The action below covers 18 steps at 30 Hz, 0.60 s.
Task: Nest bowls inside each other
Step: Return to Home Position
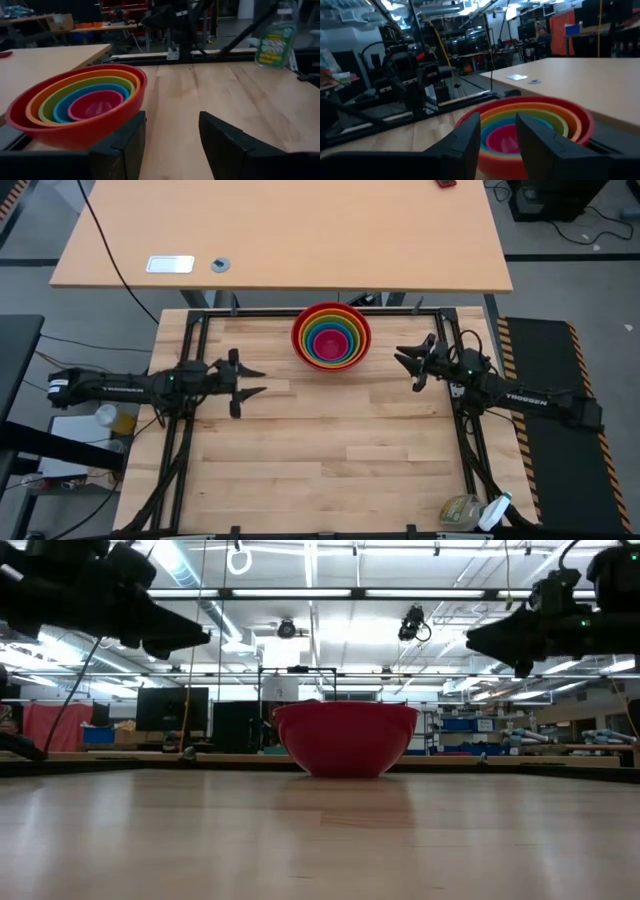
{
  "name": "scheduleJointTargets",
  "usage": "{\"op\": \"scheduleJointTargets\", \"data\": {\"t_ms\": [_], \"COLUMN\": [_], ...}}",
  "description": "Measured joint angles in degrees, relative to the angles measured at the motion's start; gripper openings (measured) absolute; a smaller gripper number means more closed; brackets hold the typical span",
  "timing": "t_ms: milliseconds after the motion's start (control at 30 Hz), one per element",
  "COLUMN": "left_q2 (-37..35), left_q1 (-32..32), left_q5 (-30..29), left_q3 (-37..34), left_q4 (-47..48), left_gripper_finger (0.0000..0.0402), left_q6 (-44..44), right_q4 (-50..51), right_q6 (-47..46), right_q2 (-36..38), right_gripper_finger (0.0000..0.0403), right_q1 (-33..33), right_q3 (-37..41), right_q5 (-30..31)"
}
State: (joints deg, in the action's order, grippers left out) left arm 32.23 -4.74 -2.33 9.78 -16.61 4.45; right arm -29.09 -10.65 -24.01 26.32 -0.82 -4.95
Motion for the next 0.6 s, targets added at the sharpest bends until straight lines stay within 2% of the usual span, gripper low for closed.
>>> {"op": "scheduleJointTargets", "data": {"t_ms": [133,400,600], "left_q2": [-4.5,-16.3,-20.9], "left_q1": [1.4,2.9,4.3], "left_q5": [0.0,-0.2,2.3], "left_q3": [-3.4,-9.3,-9.3], "left_q4": [-0.1,0.0,5.8], "left_gripper_finger": [0.0185,0.0185,0.0185], "left_q6": [1.2,-0.5,-2.3], "right_q4": [1.1,0.8,0.8], "right_q6": [-1.7,-2.9,-11.2], "right_q2": [1.0,1.7,1.7], "right_gripper_finger": [0.0132,0.0132,0.0132], "right_q1": [1.5,5.2,5.7], "right_q3": [0.4,0.5,0.5], "right_q5": [-0.1,-4.1,1.2]}}
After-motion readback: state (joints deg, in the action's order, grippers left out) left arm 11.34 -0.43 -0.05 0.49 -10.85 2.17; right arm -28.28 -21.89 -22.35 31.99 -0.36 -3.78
